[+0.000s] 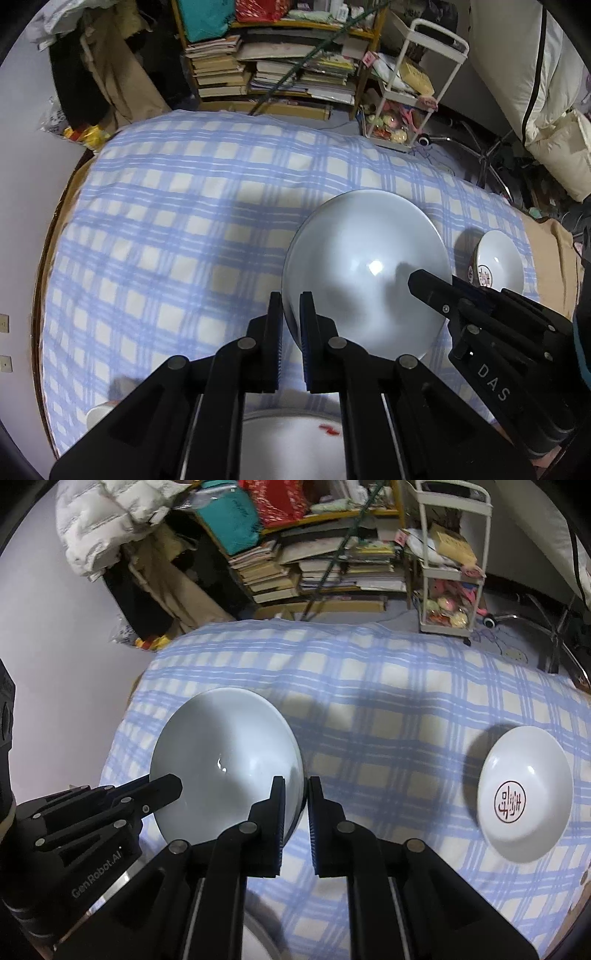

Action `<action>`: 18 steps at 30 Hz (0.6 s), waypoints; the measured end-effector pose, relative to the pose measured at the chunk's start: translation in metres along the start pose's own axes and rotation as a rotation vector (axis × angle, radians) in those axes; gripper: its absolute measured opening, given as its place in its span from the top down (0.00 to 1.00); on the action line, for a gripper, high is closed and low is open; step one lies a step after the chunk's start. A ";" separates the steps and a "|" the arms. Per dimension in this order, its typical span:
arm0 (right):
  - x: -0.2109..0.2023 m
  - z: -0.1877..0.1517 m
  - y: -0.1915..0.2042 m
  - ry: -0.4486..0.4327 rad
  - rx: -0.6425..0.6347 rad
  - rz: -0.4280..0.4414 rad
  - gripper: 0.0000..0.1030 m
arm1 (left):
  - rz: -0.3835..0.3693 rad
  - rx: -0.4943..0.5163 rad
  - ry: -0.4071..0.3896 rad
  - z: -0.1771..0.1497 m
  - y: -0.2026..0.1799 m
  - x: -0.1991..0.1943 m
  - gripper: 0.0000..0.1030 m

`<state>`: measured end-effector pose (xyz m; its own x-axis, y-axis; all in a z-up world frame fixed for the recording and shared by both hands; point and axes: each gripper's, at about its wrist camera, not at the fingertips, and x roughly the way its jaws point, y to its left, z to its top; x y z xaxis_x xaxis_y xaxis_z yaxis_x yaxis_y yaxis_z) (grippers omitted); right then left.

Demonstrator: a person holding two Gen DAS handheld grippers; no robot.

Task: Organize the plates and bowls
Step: 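Lift the second white bowl with both grippers and carry it over the first bowl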

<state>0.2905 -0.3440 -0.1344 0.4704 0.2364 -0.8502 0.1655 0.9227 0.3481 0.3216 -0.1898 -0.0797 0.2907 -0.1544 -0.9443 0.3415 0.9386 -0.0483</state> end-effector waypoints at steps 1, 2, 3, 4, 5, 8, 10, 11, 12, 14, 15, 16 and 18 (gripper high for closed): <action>-0.002 -0.002 0.005 -0.004 -0.005 0.003 0.87 | 0.002 -0.001 -0.005 -0.002 0.003 -0.004 0.92; -0.004 -0.004 0.008 -0.007 -0.007 0.006 0.87 | 0.006 -0.003 -0.012 -0.004 0.006 -0.009 0.92; -0.007 -0.006 0.014 -0.012 -0.011 0.011 0.87 | 0.010 -0.004 -0.018 -0.007 0.008 -0.014 0.92; -0.009 -0.008 0.018 -0.015 -0.016 0.013 0.87 | 0.012 -0.008 -0.023 -0.009 0.011 -0.018 0.92; -0.012 -0.010 0.022 -0.018 -0.019 0.016 0.87 | 0.016 -0.013 -0.029 -0.013 0.015 -0.024 0.92; -0.019 -0.017 0.036 -0.028 -0.035 0.026 0.87 | 0.026 -0.020 -0.039 -0.019 0.023 -0.035 0.92; -0.023 -0.022 0.045 -0.033 -0.047 0.028 0.87 | 0.031 -0.022 -0.048 -0.026 0.030 -0.044 0.92; -0.024 -0.024 0.050 -0.036 -0.052 0.032 0.87 | 0.033 -0.024 -0.051 -0.029 0.033 -0.048 0.92; -0.027 -0.027 0.055 -0.039 -0.056 0.036 0.87 | 0.035 -0.024 -0.054 -0.032 0.035 -0.051 0.92; -0.029 -0.031 0.061 -0.041 -0.061 0.042 0.87 | 0.045 -0.025 -0.058 -0.039 0.041 -0.057 0.92; -0.030 -0.034 0.067 -0.041 -0.067 0.046 0.87 | 0.050 -0.027 -0.059 -0.043 0.044 -0.060 0.92; -0.030 -0.036 0.073 -0.041 -0.072 0.048 0.87 | 0.055 -0.029 -0.060 -0.048 0.048 -0.063 0.92; -0.031 -0.043 0.082 -0.041 -0.085 0.053 0.87 | 0.061 -0.035 -0.063 -0.056 0.056 -0.068 0.92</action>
<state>0.2527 -0.2623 -0.0965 0.5116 0.2745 -0.8142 0.0663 0.9321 0.3560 0.2712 -0.1093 -0.0369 0.3659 -0.1149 -0.9235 0.2907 0.9568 -0.0039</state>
